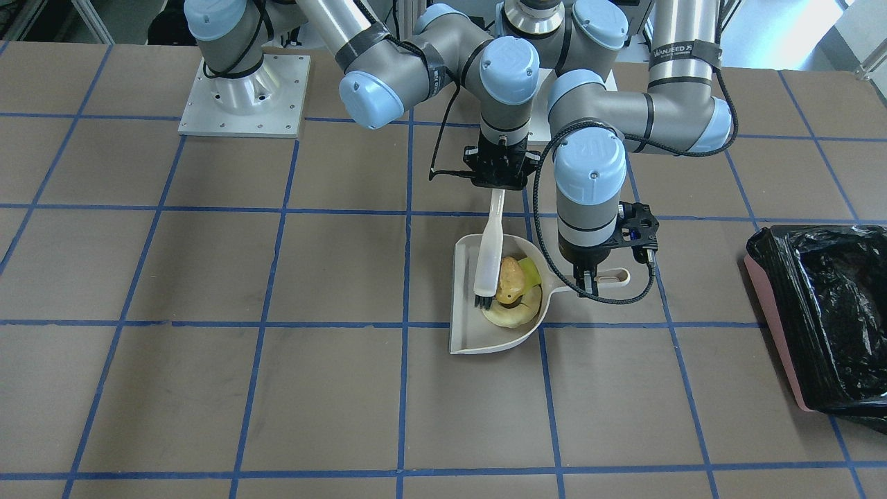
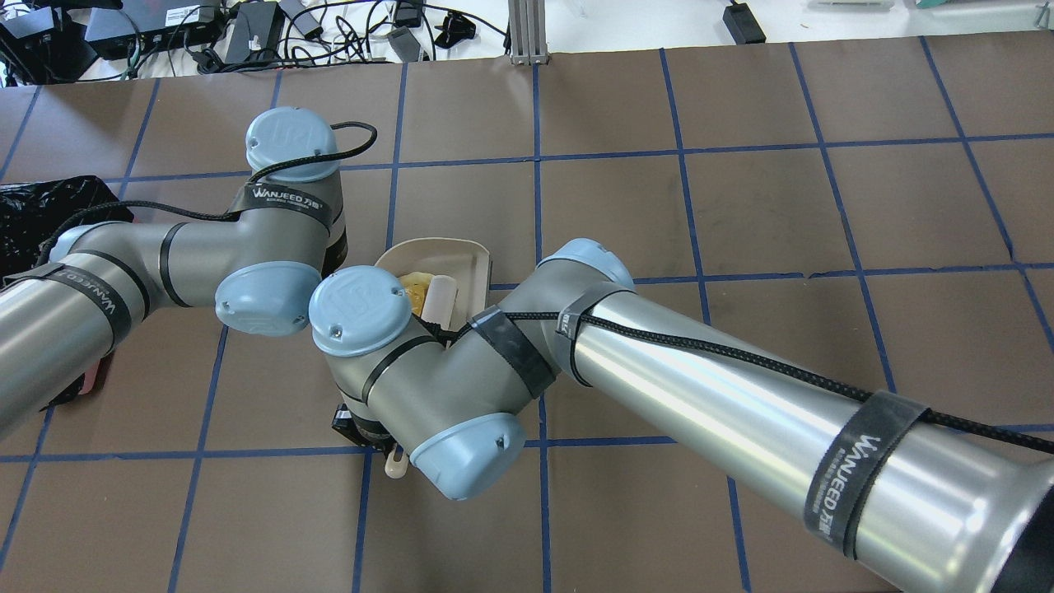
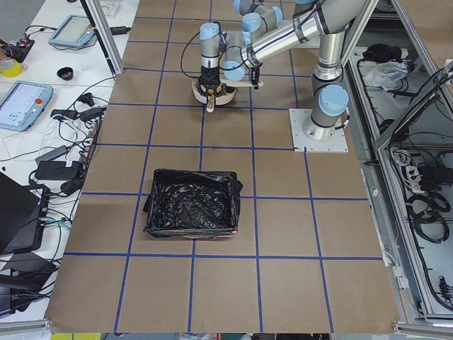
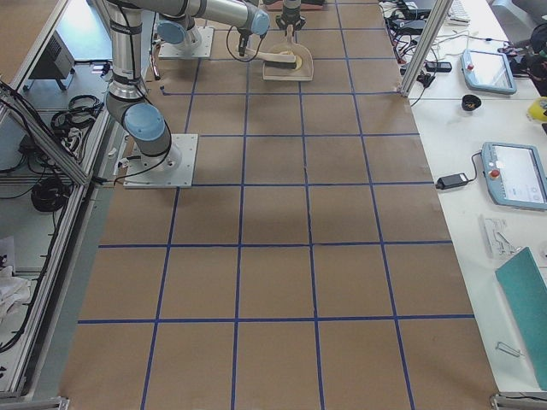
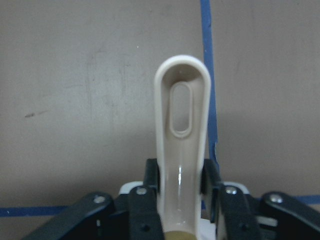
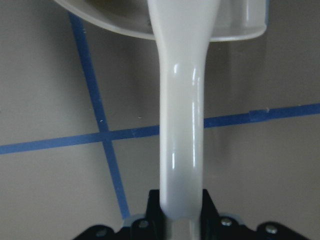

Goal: Sweep and dump trash into bin
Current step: 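Sweep the yellow potato into the dustpan with the brush in the right gripper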

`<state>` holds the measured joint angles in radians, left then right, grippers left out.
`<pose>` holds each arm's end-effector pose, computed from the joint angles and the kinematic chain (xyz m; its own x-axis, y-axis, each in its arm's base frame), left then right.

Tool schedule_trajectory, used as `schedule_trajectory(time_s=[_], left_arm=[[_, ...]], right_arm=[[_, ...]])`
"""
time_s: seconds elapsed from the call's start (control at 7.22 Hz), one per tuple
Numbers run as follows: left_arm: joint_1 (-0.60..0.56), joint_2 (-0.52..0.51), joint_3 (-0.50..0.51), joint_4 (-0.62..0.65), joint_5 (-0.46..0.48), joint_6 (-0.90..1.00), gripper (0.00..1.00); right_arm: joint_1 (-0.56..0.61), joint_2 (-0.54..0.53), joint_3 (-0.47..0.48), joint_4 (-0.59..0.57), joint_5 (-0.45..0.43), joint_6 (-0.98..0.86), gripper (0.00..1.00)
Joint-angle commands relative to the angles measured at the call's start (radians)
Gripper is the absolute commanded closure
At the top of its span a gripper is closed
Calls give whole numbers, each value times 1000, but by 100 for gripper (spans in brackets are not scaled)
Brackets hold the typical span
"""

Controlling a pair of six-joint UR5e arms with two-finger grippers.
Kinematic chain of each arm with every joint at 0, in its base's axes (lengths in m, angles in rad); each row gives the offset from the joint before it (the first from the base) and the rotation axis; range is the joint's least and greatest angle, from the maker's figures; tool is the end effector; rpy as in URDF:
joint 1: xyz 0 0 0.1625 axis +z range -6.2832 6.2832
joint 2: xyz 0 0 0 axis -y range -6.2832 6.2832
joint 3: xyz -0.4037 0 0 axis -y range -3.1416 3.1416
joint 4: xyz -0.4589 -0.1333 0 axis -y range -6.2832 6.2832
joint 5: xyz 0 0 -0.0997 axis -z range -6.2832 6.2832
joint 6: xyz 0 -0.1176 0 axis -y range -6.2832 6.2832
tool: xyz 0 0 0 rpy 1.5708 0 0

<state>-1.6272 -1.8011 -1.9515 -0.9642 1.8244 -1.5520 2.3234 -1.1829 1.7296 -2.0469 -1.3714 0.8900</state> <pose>-0.1356 -0.5605 0.1780 -0.0745 -0.9972 -0.0091 -0.9652 0.0744 -0.2508 0.5491 -0.3572 0.1756 -0.9862 0.1505 -0.0695 0.1342 0.9710 0.1979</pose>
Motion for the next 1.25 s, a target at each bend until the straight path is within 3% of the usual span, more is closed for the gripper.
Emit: schedule_trajectory(time_s=[0.0,0.69,1.11], left_arm=[[-6,2,6,-5,-77,68,100],[-3,-6,5,-10,-160,164,100],[114,19,16,-14,-177,260,100]], right_arm=[[-27,-61,1,156,-87,-87,100],[-79,-176,-12,284,-112,-167,100],[-247,-300,-1,476,-155,-400,100]])
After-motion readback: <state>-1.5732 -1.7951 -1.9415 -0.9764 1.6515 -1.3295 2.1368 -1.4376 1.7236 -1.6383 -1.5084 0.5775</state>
